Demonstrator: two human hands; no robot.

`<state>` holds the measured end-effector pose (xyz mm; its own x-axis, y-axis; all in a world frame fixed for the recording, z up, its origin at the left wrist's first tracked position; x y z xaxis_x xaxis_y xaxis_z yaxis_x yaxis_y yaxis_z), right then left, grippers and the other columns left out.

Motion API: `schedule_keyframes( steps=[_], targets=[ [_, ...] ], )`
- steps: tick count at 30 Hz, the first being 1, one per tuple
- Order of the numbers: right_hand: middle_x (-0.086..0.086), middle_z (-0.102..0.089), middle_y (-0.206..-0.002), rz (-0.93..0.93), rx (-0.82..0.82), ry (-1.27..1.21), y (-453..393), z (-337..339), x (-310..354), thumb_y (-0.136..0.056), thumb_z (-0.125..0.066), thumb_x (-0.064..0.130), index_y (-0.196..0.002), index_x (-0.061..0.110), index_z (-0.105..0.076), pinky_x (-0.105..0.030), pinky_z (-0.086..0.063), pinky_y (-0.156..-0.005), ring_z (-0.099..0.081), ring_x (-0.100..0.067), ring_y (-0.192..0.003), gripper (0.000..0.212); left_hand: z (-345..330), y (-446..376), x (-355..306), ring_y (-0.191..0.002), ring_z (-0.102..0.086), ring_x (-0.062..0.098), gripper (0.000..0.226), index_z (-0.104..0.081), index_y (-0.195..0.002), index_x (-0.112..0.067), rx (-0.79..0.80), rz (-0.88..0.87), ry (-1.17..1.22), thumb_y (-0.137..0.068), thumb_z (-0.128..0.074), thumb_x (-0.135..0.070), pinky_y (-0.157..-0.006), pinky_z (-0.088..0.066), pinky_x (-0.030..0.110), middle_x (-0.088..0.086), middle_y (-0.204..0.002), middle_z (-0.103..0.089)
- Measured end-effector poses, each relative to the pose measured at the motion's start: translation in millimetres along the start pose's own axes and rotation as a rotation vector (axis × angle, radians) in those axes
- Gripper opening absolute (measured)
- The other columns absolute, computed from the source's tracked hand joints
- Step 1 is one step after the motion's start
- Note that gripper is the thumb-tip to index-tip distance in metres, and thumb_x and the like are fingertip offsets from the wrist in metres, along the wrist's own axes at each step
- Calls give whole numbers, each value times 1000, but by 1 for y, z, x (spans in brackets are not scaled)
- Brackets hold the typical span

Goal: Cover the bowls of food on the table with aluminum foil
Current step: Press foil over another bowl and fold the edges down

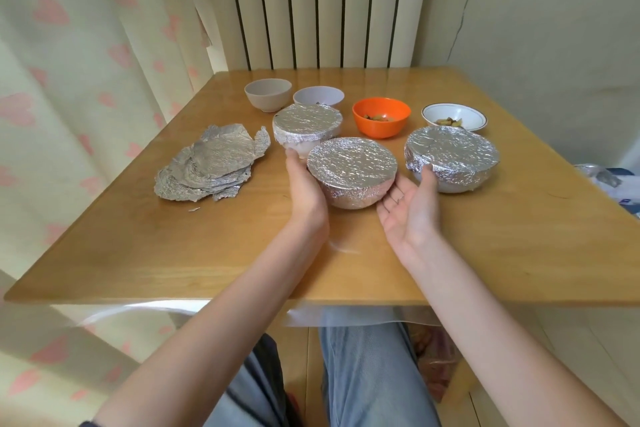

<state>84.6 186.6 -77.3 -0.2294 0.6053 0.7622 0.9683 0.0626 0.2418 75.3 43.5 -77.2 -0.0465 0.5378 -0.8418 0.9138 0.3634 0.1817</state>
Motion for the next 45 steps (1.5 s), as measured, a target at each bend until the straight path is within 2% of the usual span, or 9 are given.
schedule_keyframes(
  steps=[9,14,23,27,31,34,37,41,45],
  targets=[
    [-8,-36,-151,-1,15,44,1,-3,-2,-99,-15,54,-146,9,-34,-30,-19,-117,-32,-17,-140,67,-6,-5,-4,-129,-51,22,76,-50,-139,-6,184,-31,-60,-101,-7,-56,-114,-33,34,13,-137,-57],
    [-7,-26,-155,-5,26,48,7,-1,-3,-98,-18,56,-150,8,-22,-30,-15,-118,-23,-17,-144,70,1,-5,1,-128,-52,18,73,-47,-142,-8,193,-33,-7,-102,-9,-56,-99,-41,25,10,-139,-56],
    [-3,-39,-149,43,15,5,-7,-5,-1,-98,-19,57,-146,13,-36,-28,-22,-116,-35,-13,-137,67,-16,-4,9,-131,-49,22,69,-46,-141,-4,216,-28,60,-103,-11,-50,-113,-34,31,14,-140,-54],
    [-3,-36,-151,11,-7,34,-5,-1,1,-98,-21,54,-147,12,-34,-27,-21,-116,-34,-13,-138,66,-17,-2,8,-121,-54,15,67,-50,-136,-5,246,-28,31,-104,-11,-48,-99,-42,21,8,-134,-58],
    [4,-54,-127,97,-128,337,10,18,13,-101,-39,33,-120,22,-51,-28,-42,-97,-51,-9,-110,26,3,6,6,-140,-36,14,60,-40,-145,-13,215,58,1,-102,-22,-50,-117,-24,29,1,-151,-42],
    [-1,-56,-92,370,-290,569,20,31,41,-92,-50,11,-99,21,-51,-36,-47,-72,-54,-15,-78,12,39,8,-21,-108,-61,17,25,-56,-120,-11,2,-111,-232,-102,-43,-21,-97,-48,31,5,-129,-56],
    [1,-53,-85,703,-360,694,25,19,79,-86,-52,3,-94,16,-50,-29,-41,-72,-52,-19,-79,16,59,12,-64,-72,-61,9,15,-56,-86,-18,-112,-380,-506,-95,-49,-7,-68,-50,27,1,-94,-61],
    [-3,-57,-83,919,-276,996,-6,-25,121,-85,-55,2,-95,11,-57,-30,-42,-71,-53,-19,-76,14,60,-5,-107,-78,-56,14,8,-58,-88,-11,-124,-659,-945,-88,-54,-4,-65,-41,17,-3,-85,-59],
    [-7,-68,-104,777,-22,1492,-79,-70,125,-93,-54,6,-101,10,-69,-24,-41,-81,-57,-17,-90,18,60,-39,-113,-107,-53,30,22,-59,-108,-4,-137,-717,-1323,-87,-58,-9,-85,-39,36,13,-113,-60]
  ],
)
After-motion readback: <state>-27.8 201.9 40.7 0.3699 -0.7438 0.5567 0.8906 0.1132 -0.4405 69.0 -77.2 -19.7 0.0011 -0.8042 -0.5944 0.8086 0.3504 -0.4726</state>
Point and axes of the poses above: each hand's wrist, its own y-axis away from the middle knuckle, its own z-axis out of the back of the hand, x = y × z, the point moved 9 cm from there along -y, towards the middle knuckle
